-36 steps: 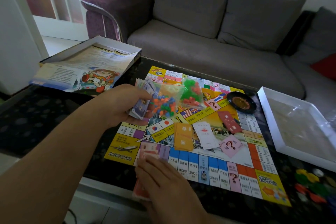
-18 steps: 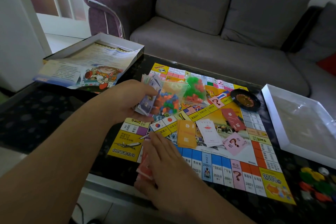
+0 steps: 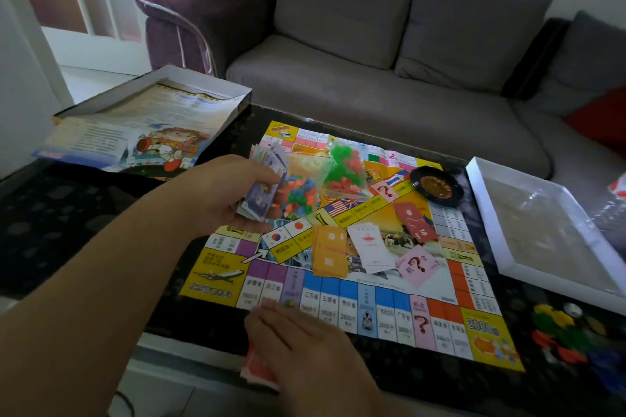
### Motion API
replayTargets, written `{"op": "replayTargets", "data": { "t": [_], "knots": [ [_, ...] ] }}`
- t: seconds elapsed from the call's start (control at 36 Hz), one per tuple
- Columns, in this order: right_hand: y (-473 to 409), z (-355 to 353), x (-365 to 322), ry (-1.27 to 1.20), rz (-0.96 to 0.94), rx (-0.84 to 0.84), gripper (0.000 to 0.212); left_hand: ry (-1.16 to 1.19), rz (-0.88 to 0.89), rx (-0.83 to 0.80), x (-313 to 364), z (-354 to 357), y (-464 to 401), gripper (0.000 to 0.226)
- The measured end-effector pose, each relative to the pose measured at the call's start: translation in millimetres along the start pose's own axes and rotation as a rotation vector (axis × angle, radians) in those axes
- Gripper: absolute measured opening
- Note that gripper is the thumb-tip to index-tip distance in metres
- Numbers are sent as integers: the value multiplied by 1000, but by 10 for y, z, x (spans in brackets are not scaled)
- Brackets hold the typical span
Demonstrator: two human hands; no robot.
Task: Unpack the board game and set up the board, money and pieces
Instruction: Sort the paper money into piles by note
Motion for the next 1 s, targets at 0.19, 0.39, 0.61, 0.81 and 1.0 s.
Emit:
{"op": "replayTargets", "data": {
  "t": [0.19, 0.39, 0.61, 0.81, 1.0],
  "knots": [
    [336, -473, 695, -109, 271, -94, 74, 9, -35, -75, -28, 141, 4, 22],
    [711, -364, 1212, -8, 243, -264, 79, 43, -53, -138, -84, 404, 62, 18],
    [865, -217, 1351, -106, 330, -315, 84, 29, -58, -157, -143, 601, 107, 21],
    [981, -330, 1491, -102, 565, -305, 92, 8, -69, -143, -211, 652, 87, 20],
    [1015, -371, 1487, -191, 689, -313, 73, 40, -81, -140, -232, 723, 162, 19]
  ]
}}
Point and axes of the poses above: each hand's wrist, its own y-axis away from the middle knuckle, its own z-axis out of the palm, x = y × z, the point moved 4 cm from there along -y, towards the middle knuckle, and after that the axes turned 13 degrees about y, right-handed, at the moved point
